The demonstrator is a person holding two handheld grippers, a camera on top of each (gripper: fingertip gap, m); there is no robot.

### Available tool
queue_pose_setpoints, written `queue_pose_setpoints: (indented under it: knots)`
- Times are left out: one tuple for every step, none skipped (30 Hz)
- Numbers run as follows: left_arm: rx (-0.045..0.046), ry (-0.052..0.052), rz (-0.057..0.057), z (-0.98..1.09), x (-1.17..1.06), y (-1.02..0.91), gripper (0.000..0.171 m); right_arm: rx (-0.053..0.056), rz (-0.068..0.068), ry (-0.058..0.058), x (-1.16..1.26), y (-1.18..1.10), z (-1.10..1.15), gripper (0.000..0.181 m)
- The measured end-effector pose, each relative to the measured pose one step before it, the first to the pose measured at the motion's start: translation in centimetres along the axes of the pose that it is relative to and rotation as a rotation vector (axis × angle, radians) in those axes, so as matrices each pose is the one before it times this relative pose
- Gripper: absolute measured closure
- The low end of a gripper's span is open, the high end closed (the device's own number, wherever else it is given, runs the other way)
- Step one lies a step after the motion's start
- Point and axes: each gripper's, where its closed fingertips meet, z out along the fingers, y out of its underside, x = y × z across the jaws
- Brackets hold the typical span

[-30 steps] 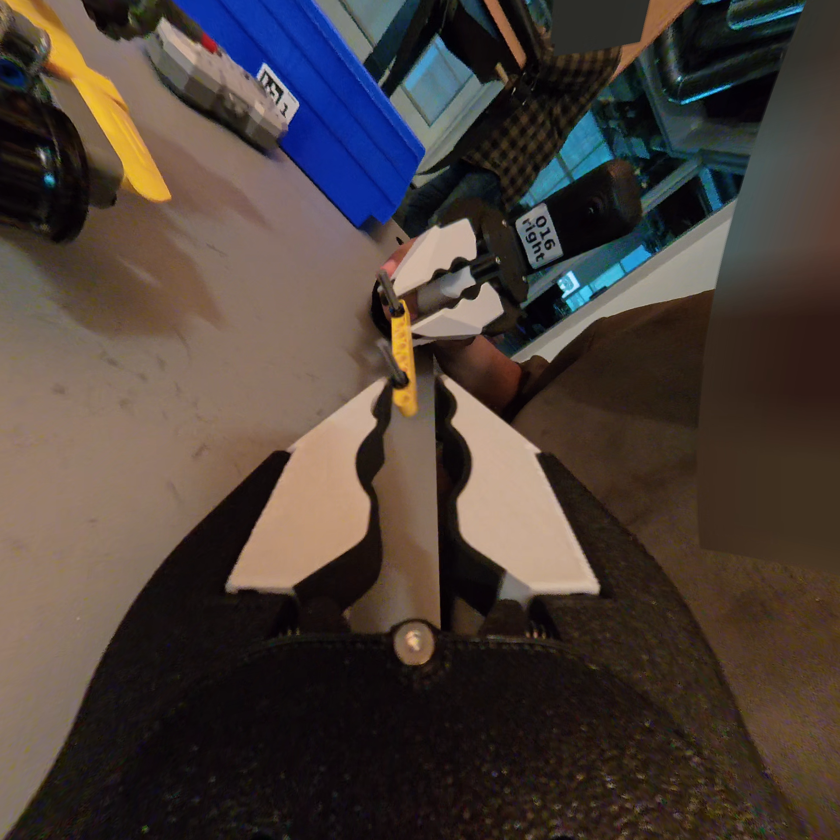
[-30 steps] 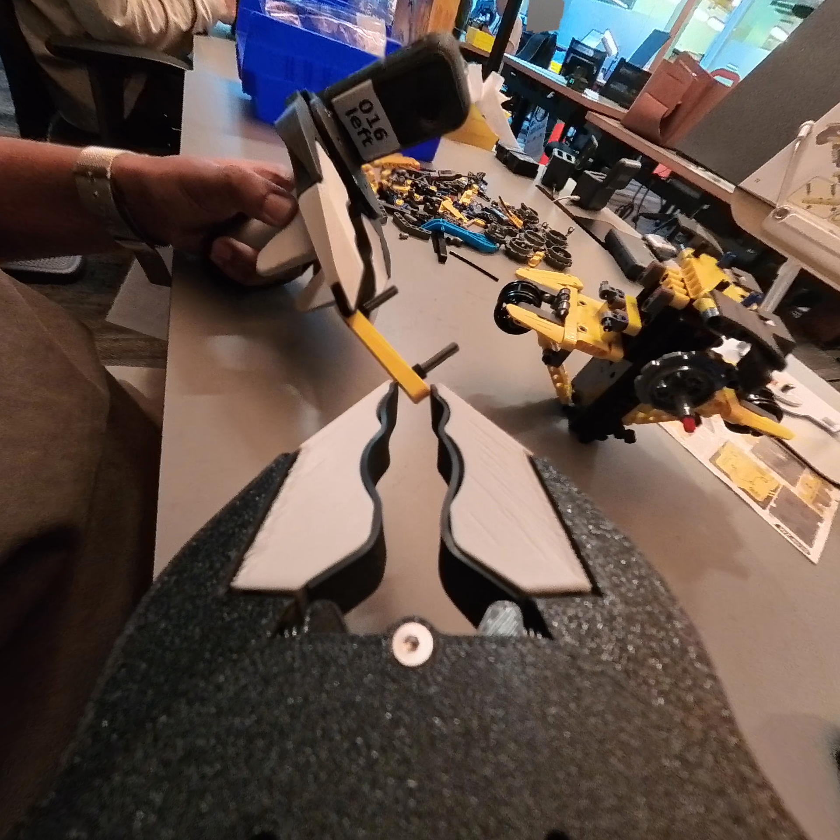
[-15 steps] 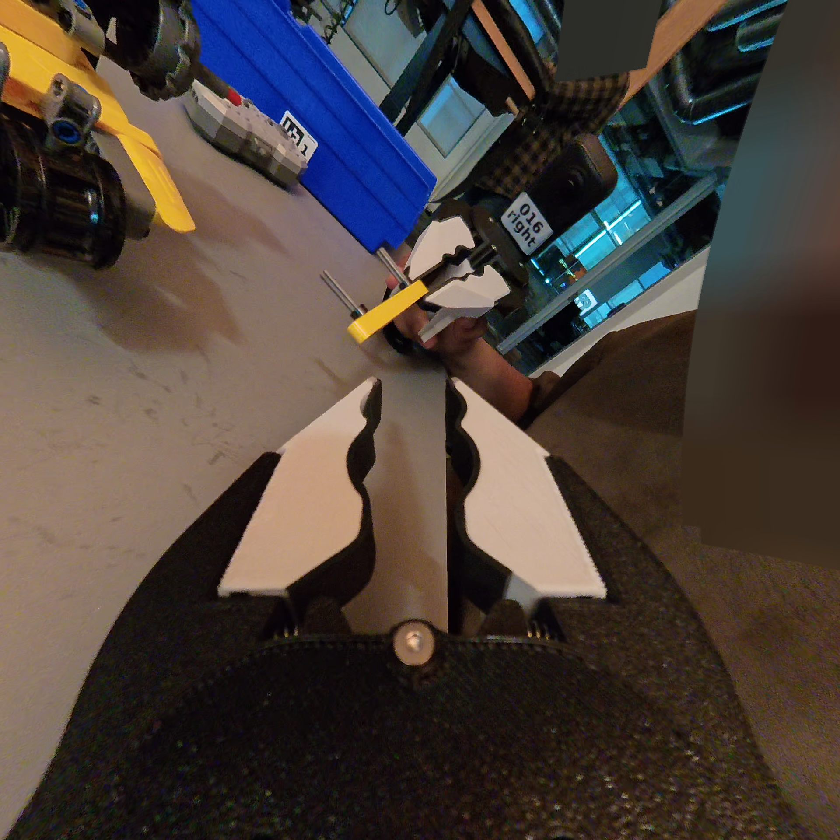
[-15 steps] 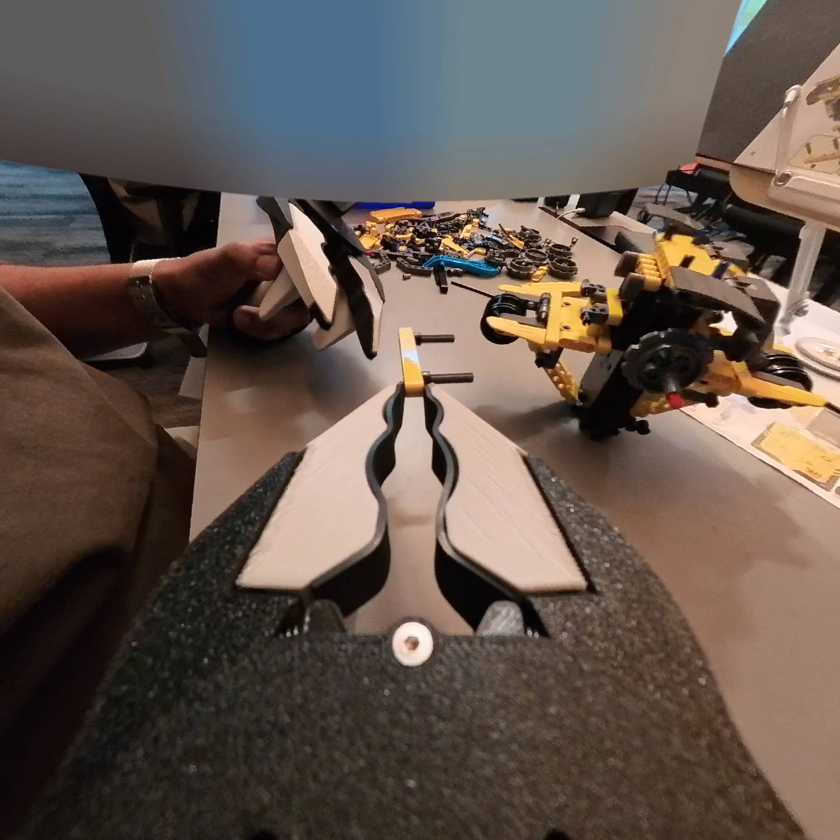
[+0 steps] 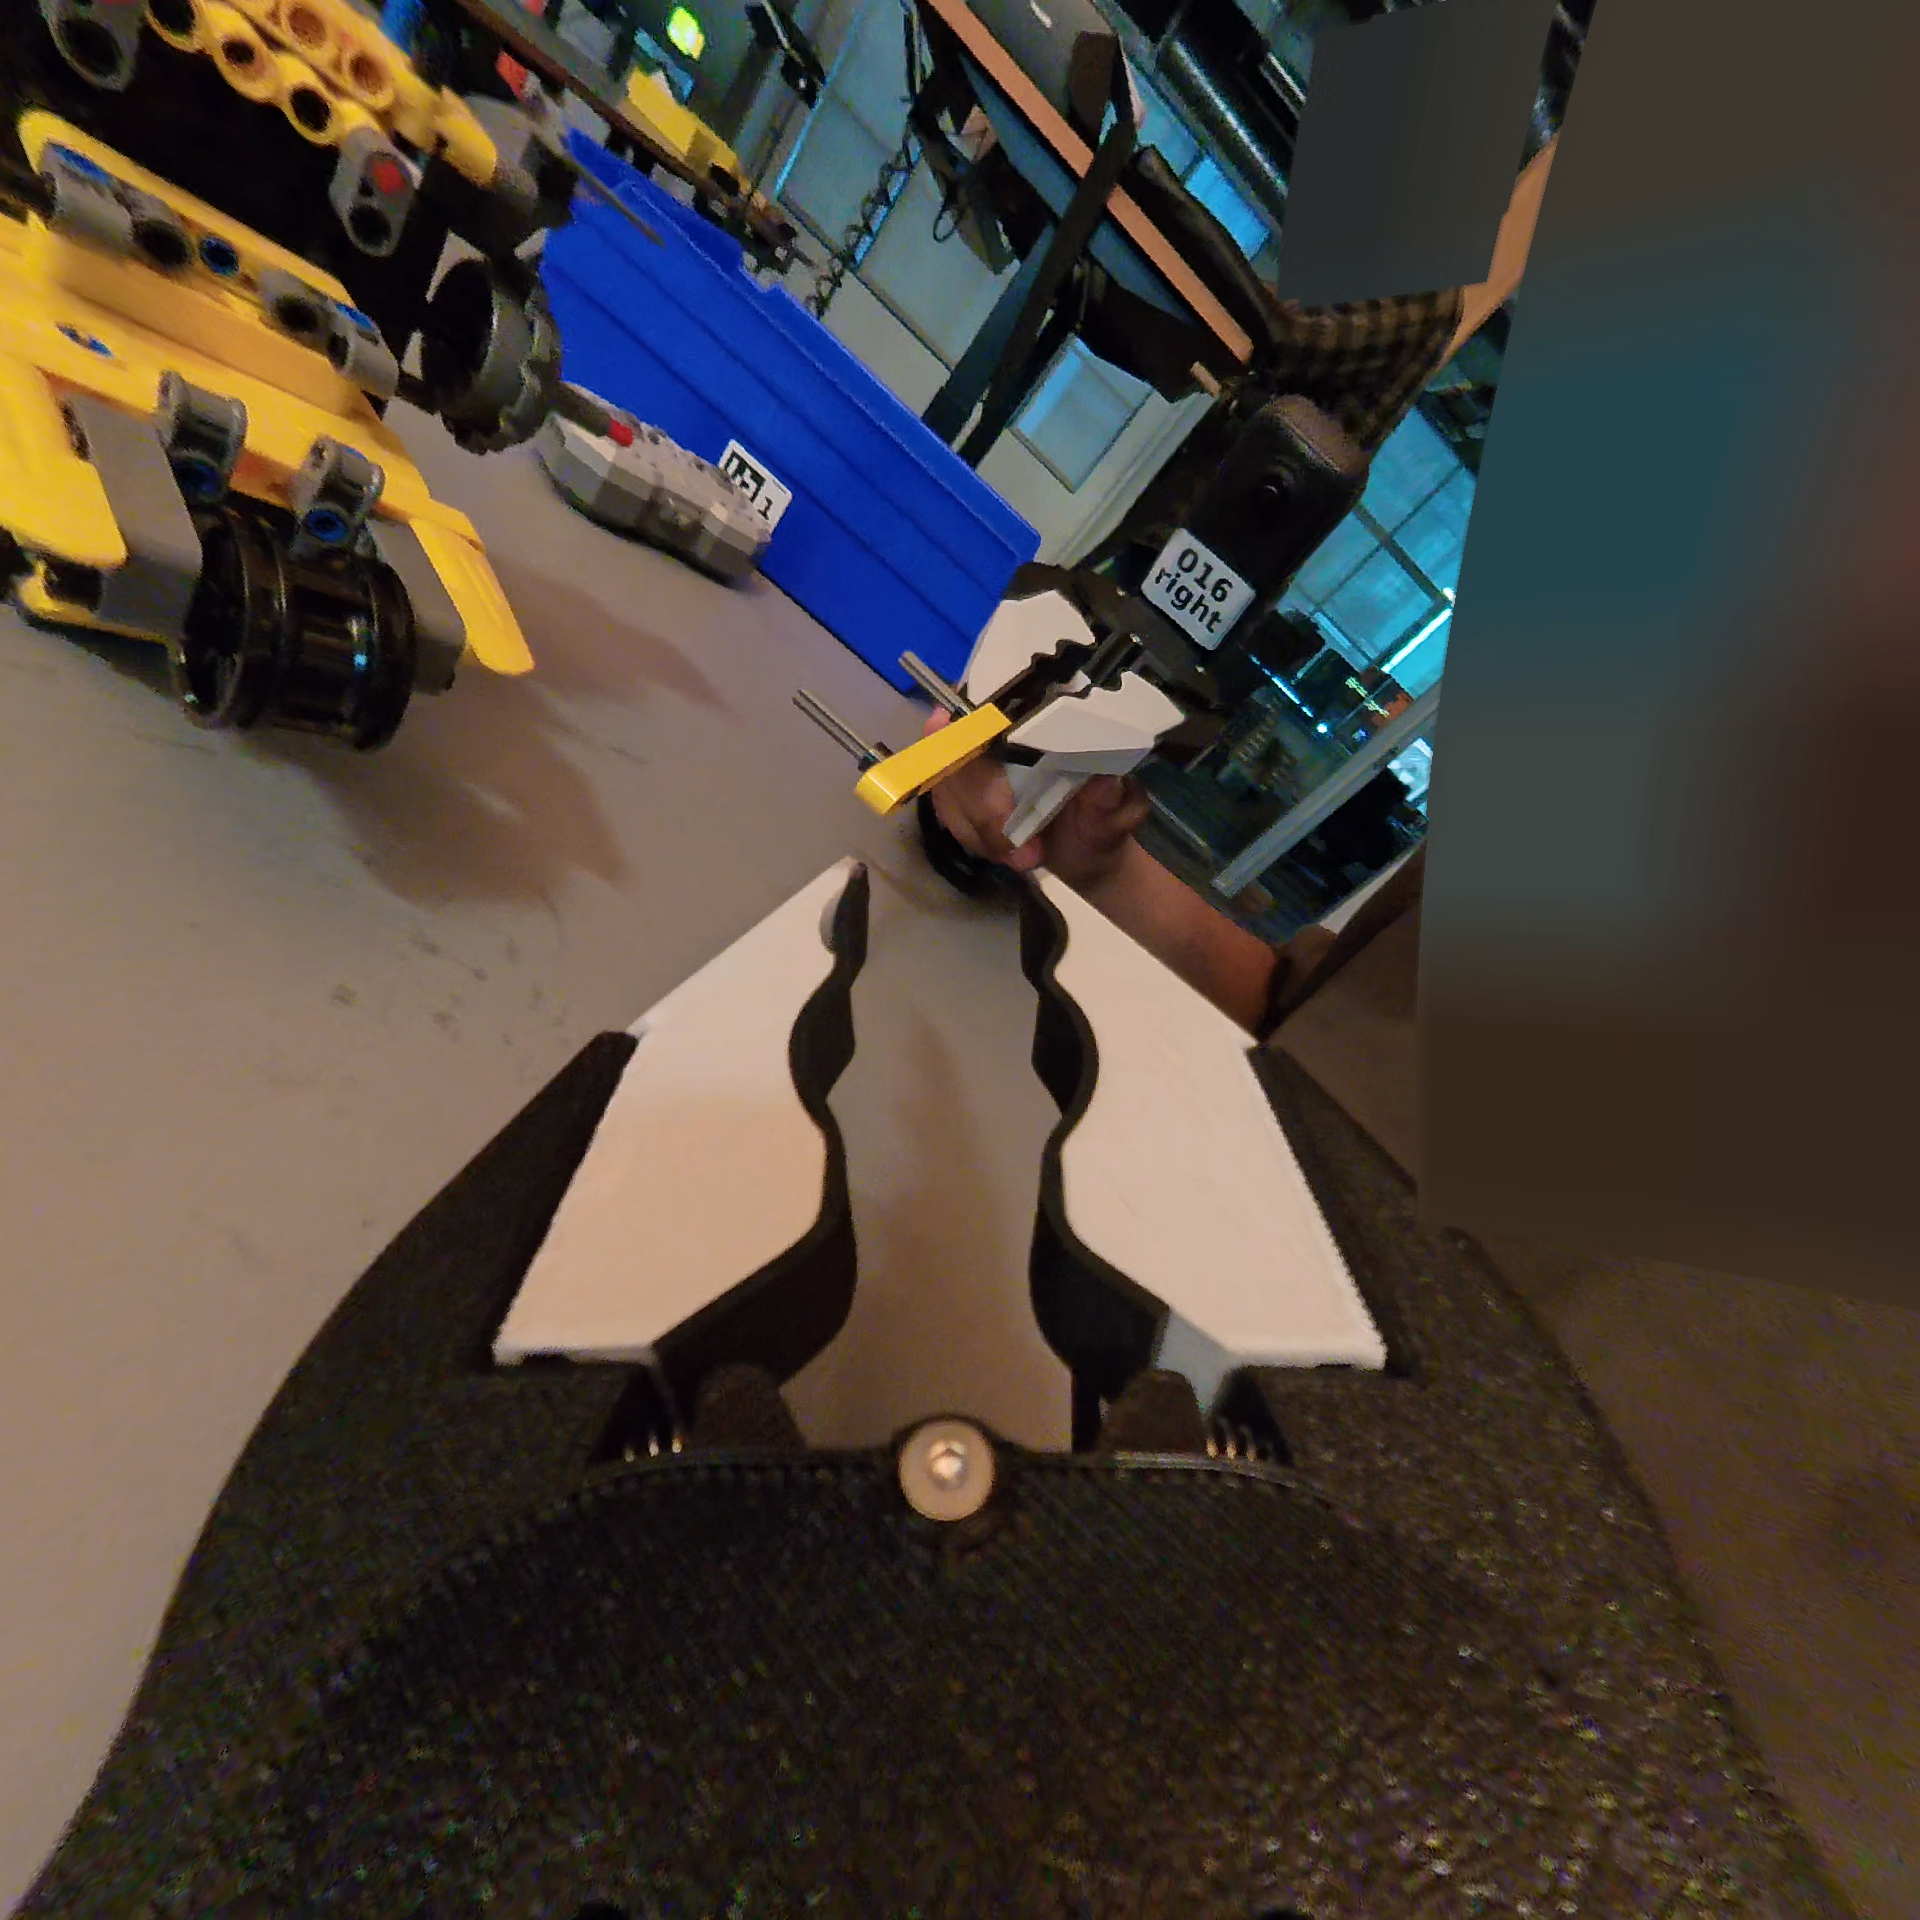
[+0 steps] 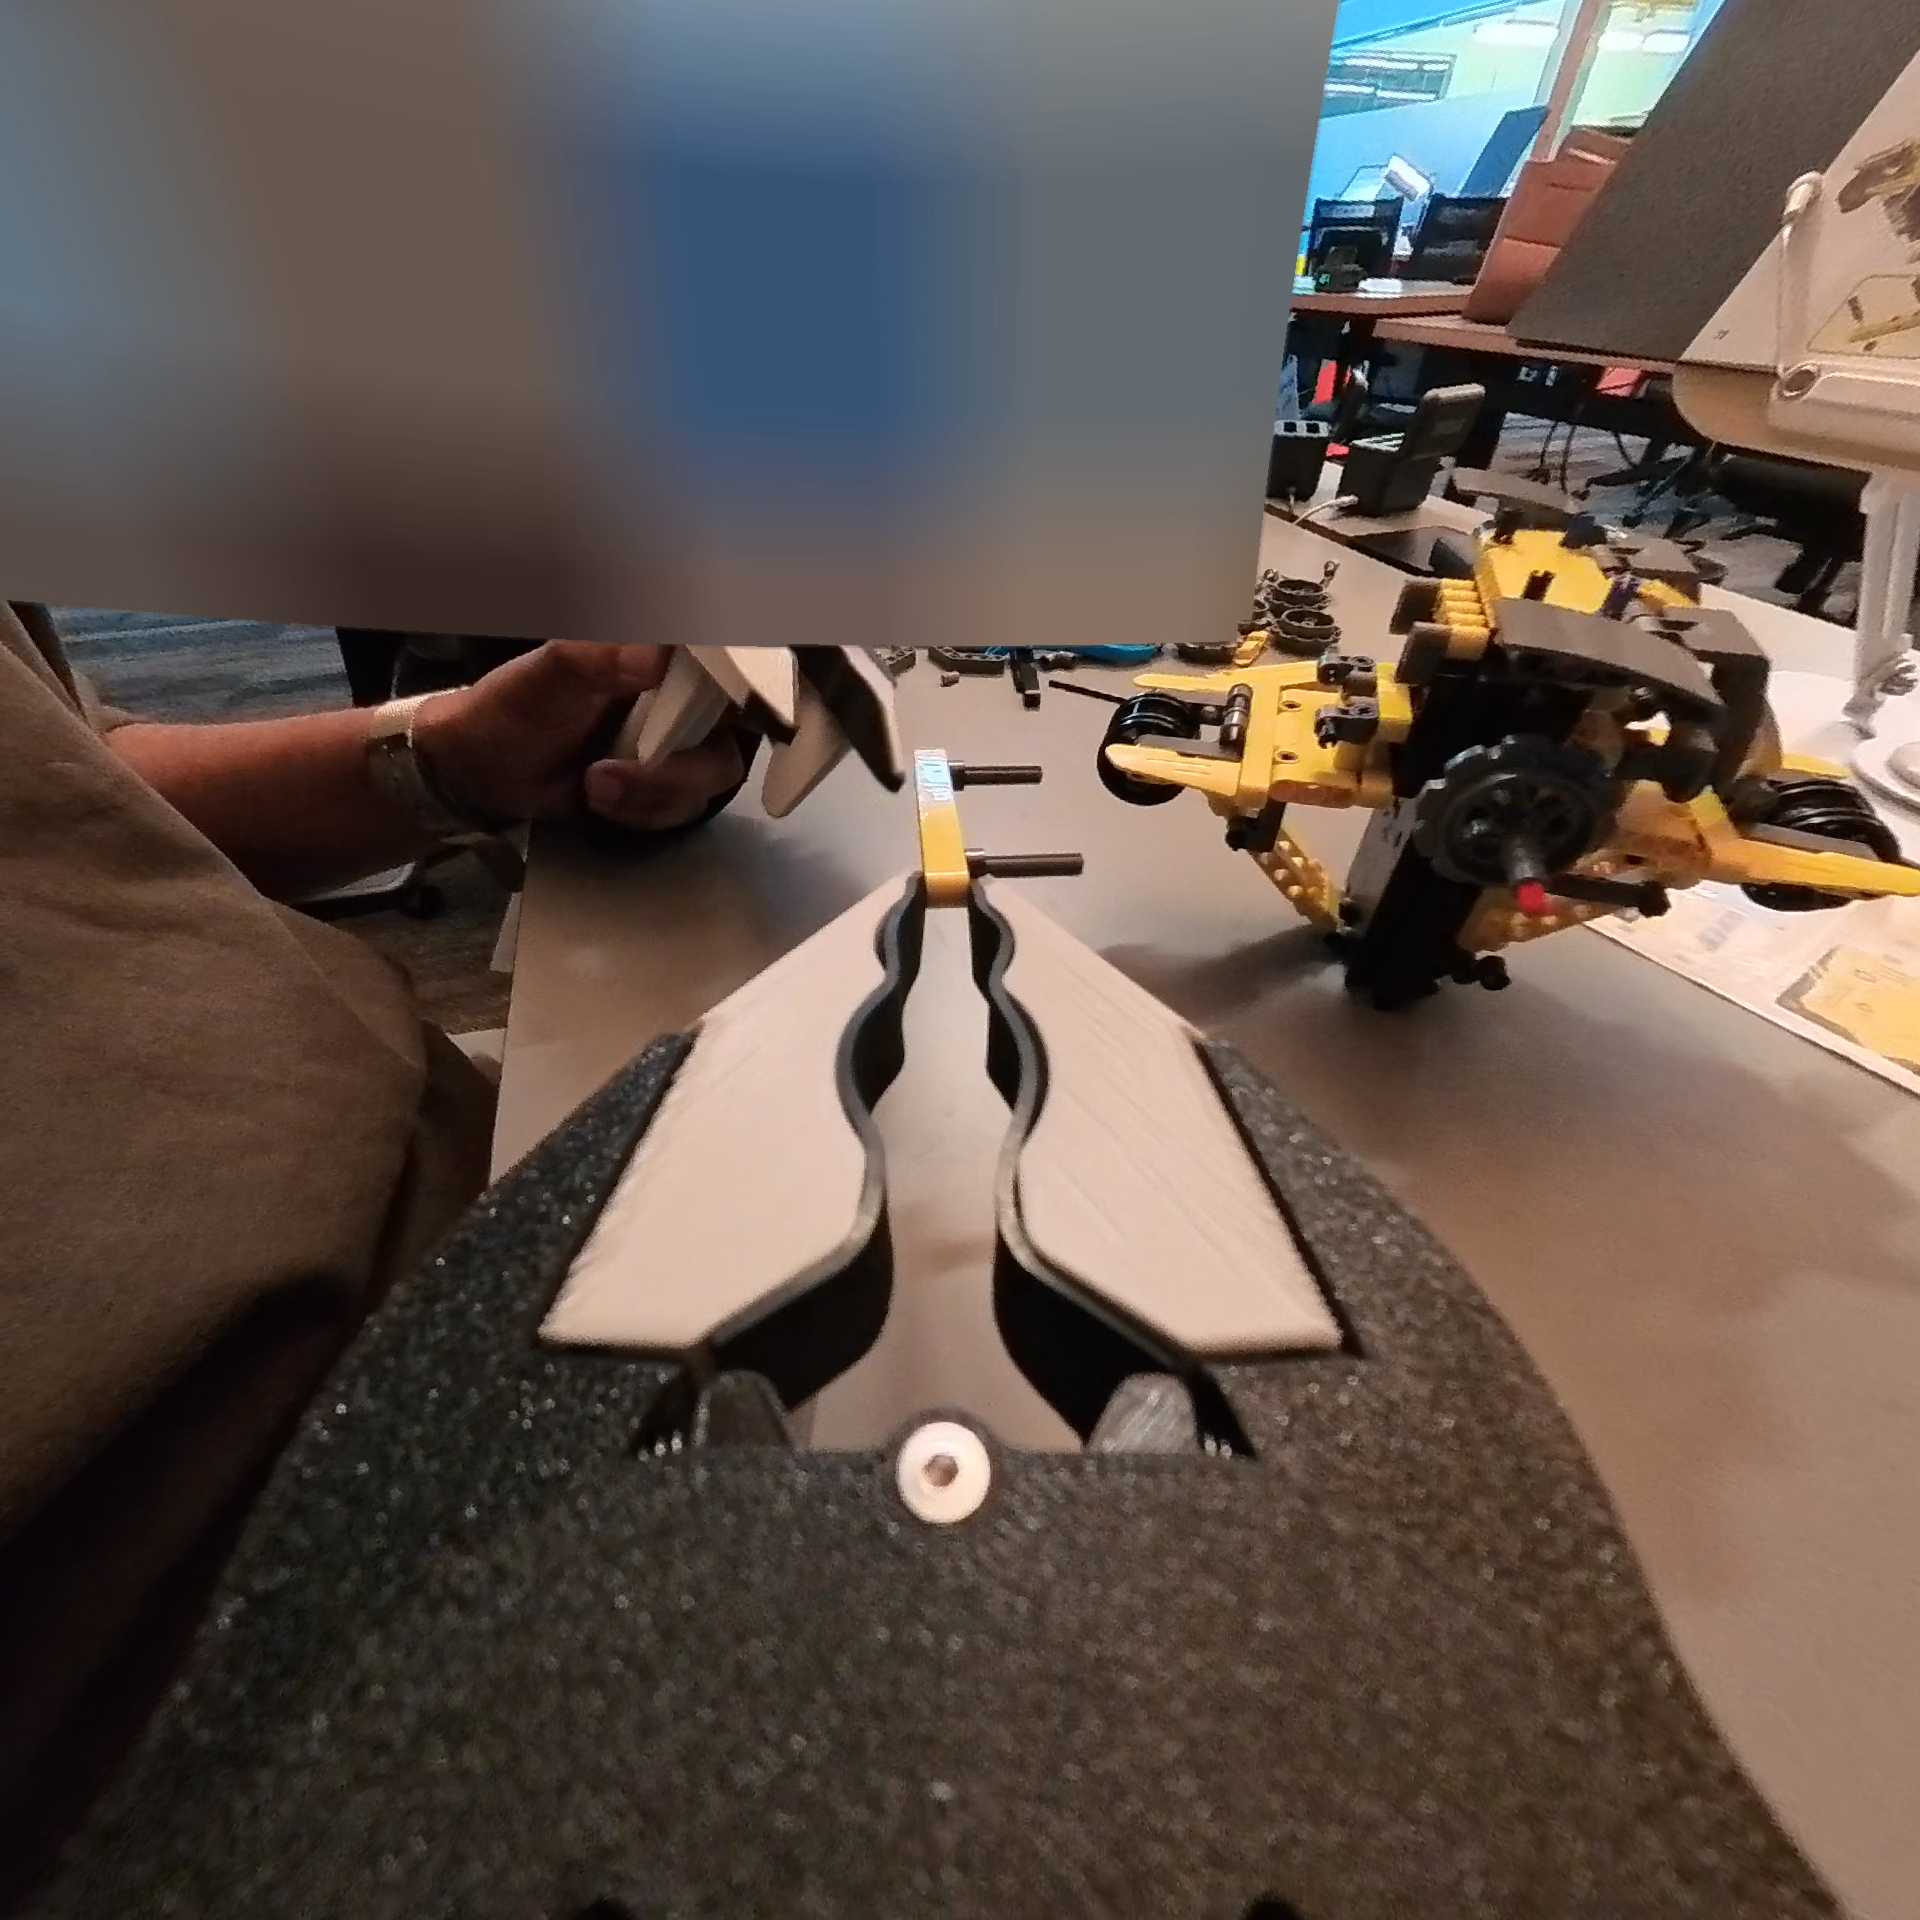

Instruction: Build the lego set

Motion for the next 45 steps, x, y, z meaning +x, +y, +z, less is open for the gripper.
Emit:
queue_pose_setpoints:
  knots:
    - [0.00797,-0.0070,0.0140,-0.021,0.024,-0.125,0.144,0.0022,0.0023,-0.0024,-0.003,-0.026,-0.024,0.174]
    - [0.00627,-0.0068,0.0142,-0.010,0.031,-0.089,0.144,0.0016,0.0022,-0.0028,-0.015,-0.018,-0.021,0.174]
    - [0.00372,-0.0064,0.0135,0.003,0.043,-0.056,0.144,0.0012,0.0021,-0.0028,-0.021,-0.014,-0.016,0.174]
    - [0.00223,-0.0066,0.0126,0.018,0.027,-0.041,0.144,0.0012,0.0019,-0.0026,-0.009,-0.015,-0.010,0.174]
    - [0.00183,-0.0076,0.0120,0.031,0.001,-0.038,0.144,0.0011,0.0017,-0.0029,-0.019,-0.012,-0.017,0.174]
    - [0.00146,-0.0072,0.0121,0.040,0.007,-0.023,0.144,0.0009,0.0018,-0.0034,-0.033,-0.001,-0.010,0.174]
    - [0.00069,-0.0069,0.0109,0.043,0.017,-0.016,0.143,0.0013,0.0020,-0.0038,-0.026,-0.016,-0.010,0.174]
    - [-0.00046,-0.0045,0.0103,0.032,0.042,0.001,0.142,0.0019,0.0021,-0.0044,-0.038,-0.023,-0.020,0.174]
    - [0.00016,-0.0035,0.0109,0.046,0.044,-0.003,0.142,0.0023,0.0026,-0.0054,-0.057,-0.028,-0.031,0.174]
    - [0.00081,-0.0030,0.0127,0.024,0.071,-0.016,0.141,0.0029,0.0038,-0.0068,-0.064,-0.035,-0.037,0.174]
    - [0.00028,-0.0023,0.0143,0.012,0.098,-0.016,0.140,0.0037,0.0052,-0.0083,-0.082,-0.047,-0.034,0.174]
    - [0.00270,0.0028,0.0183,0.017,0.184,-0.039,0.139,0.0049,0.0066,-0.0103,-0.088,-0.052,-0.051,0.174]
    - [0.00475,0.0096,0.0240,0.006,0.337,-0.072,0.136,0.0065,0.0094,-0.0125,-0.113,-0.086,-0.061,0.174]
    - [0.00671,0.0117,0.0298,0.006,0.407,-0.099,0.133,0.0095,0.0147,-0.0162,-0.146,-0.113,-0.050,0.174]
    - [0.00532,0.0075,0.0324,0.025,0.380,-0.070,0.131,0.0143,0.0217,-0.0233,-0.227,-0.170,-0.048,0.174]
    - [0.00067,0.0008,0.0322,0.041,0.298,0.003,0.130,0.0187,0.0285,-0.0295,-0.300,-0.227,-0.046,0.174]
    - [-0.00350,-0.0008,0.0318,0.053,0.279,0.045,0.130,0.0198,0.0324,-0.0315,-0.315,-0.224,-0.034,0.174]
    - [-0.00387,-0.0023,0.0312,0.058,0.245,0.047,0.131,0.0160,0.0309,-0.0296,-0.301,-0.162,-0.013,0.174]
    - [-0.00232,-0.0055,0.0296,0.035,0.191,0.025,0.133,0.0085,0.0239,-0.0237,-0.248,-0.062,0.024,0.174]
    - [-0.00105,-0.0068,0.0274,0.013,0.153,-0.007,0.136,0.0021,0.0138,-0.0142,-0.165,0.001,0.041,0.174]
    - [0.00277,-0.0100,0.0246,-0.026,0.067,-0.077,0.138,-0.0009,0.0047,-0.0064,-0.095,0.027,0.038,0.175]
    - [0.00703,-0.0110,0.0218,-0.050,0.012,-0.118,0.140,-0.0015,0.0009,-0.0029,-0.040,0.030,0.025,0.175]
    - [0.00859,-0.0094,0.0178,-0.085,-0.018,-0.133,0.143,-0.0012,0.0017,-0.0031,-0.029,0.011,0.027,0.175]
    - [0.00760,-0.0087,0.0114,-0.076,-0.055,-0.103,0.144,-0.0007,0.0026,-0.0035,-0.014,0.017,0.008,0.174]
    - [0.00503,-0.0023,0.0042,-0.050,-0.031,-0.052,0.145,-0.0002,0.0017,-0.0021,0.002,-0.007,-0.002,0.174]
    - [0.00317,0.0053,-0.0033,-0.017,0.040,-0.035,0.146,-0.0010,0.0004,-0.0011,-0.014,0.012,0.007,0.174]
    - [0.00214,0.0098,-0.0071,-0.001,0.082,-0.011,0.146,-0.0022,-0.0006,-0.0010,-0.018,0.033,0.025,0.175]
    - [0.00068,0.0084,-0.0073,0.007,0.060,0.008,0.146,-0.0027,-0.0008,-0.0006,-0.017,0.031,0.030,0.174]
    - [-0.00061,0.0040,-0.0041,0.015,0.018,0.014,0.146,-0.0024,-0.0002,-0.0011,-0.014,0.033,0.028,0.174]
    - [-0.00005,0.0025,-0.0004,0.010,0.034,0.010,0.147,-0.0017,0.0010,-0.0028,-0.030,0.030,0.028,0.174]
    - [-0.00080,0.0008,0.0021,0.012,0.035,0.010,0.147,-0.0011,0.0027,-0.0043,-0.051,0.018,0.027,0.174]
    - [-0.00226,-0.0009,0.0045,0.019,0.028,0.048,0.149,-0.0013,0.0043,-0.0052,-0.054,0.025,0.034,0.174]
    - [-0.00309,-0.0005,0.0046,0.034,0.045,0.040,0.149,-0.0025,0.0038,-0.0049,-0.058,0.045,0.053,0.174]
    - [-0.00360,0.0001,0.0047,0.052,0.059,0.048,0.151,-0.0037,0.0015,-0.0018,-0.016,0.045,0.049,0.175]
    - [-0.00364,-0.0033,0.0037,0.048,-0.003,0.044,0.152,-0.0036,0.0000,0.0008,0.014,0.048,0.042,0.175]
    - [-0.00265,-0.0048,0.0028,0.033,-0.024,0.038,0.153,-0.0030,-0.0001,0.0011,0.011,0.031,0.033,0.175]
    - [0.00045,-0.0076,0.0015,0.008,-0.087,-0.001,0.154,-0.0026,-0.0002,0.0011,0.010,0.037,0.022,0.175]
    - [0.00286,-0.0016,0.0010,-0.029,-0.022,-0.037,0.156,-0.0019,-0.0014,0.0011,-0.006,0.024,0.028,0.175]
    - [0.00324,-0.0009,-0.0017,-0.033,-0.031,-0.050,0.157,-0.0024,-0.0035,0.0015,-0.019,0.029,0.021,0.175]
    - [0.00295,0.0000,-0.0029,-0.028,-0.035,-0.031,0.159,-0.0034,-0.0054,0.0021,-0.032,0.050,0.042,0.175]
    - [0.00180,0.0013,-0.0029,-0.027,-0.017,-0.026,0.159,-0.0032,-0.0060,0.0026,-0.031,0.039,0.039,0.175]
    - [0.00076,0.0020,-0.0020,-0.011,0.004,-0.008,0.159,-0.0019,-0.0051,0.0022,-0.029,0.027,0.021,0.175]
    - [-0.00066,0.0010,-0.0011,0.012,-0.001,0.004,0.157,-0.0004,-0.0031,0.0014,-0.020,-0.001,0.003,0.175]
    - [-0.00209,0.0020,-0.0001,0.027,0.029,0.039,0.155,0.0006,-0.0008,0.0004,-0.006,-0.004,-0.004,0.175]
    - [-0.00309,-0.0013,0.0005,0.041,-0.010,0.034,0.154,0.0010,0.0005,-0.0014,-0.015,-0.016,-0.011,0.175]
